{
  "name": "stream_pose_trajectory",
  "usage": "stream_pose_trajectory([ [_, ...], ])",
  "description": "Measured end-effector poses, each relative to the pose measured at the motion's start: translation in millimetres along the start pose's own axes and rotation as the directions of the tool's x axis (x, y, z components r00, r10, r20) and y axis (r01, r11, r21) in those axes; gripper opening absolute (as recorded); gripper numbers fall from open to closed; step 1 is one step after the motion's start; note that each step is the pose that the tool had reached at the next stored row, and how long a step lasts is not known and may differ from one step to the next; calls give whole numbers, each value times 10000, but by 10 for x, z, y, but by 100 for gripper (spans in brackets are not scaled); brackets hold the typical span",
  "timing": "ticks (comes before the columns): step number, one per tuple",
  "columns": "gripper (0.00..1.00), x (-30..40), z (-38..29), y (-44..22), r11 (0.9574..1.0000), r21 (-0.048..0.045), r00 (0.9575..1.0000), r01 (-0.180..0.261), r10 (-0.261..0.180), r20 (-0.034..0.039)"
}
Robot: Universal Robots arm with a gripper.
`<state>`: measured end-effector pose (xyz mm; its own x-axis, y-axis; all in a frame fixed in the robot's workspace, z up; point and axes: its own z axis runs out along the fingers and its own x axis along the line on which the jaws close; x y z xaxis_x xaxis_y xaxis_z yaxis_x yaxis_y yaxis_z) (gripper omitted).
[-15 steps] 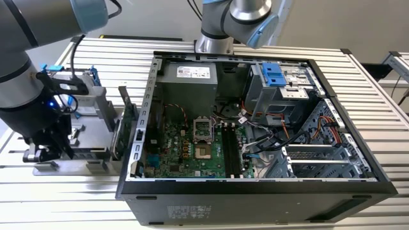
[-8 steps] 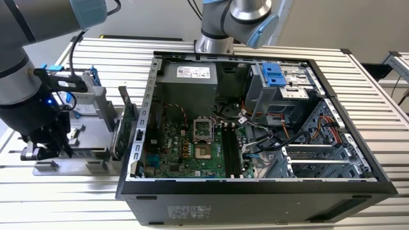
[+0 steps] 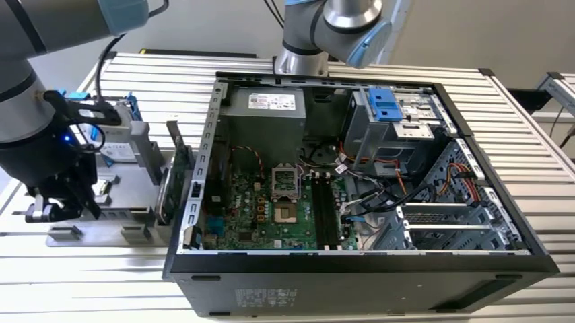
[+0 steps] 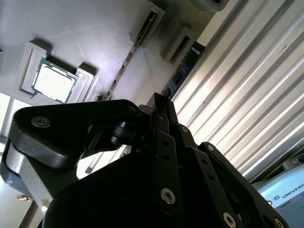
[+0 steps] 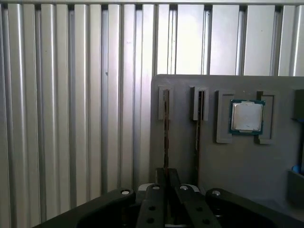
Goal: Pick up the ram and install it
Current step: 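Pick up the ram and move it above insertion slot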
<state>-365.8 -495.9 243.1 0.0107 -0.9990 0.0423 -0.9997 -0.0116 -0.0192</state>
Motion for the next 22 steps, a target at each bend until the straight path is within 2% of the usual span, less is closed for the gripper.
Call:
stream_pose_trajectory([
  [22,0,8,-204,-4,10000,1,10000,-1,1,1],
])
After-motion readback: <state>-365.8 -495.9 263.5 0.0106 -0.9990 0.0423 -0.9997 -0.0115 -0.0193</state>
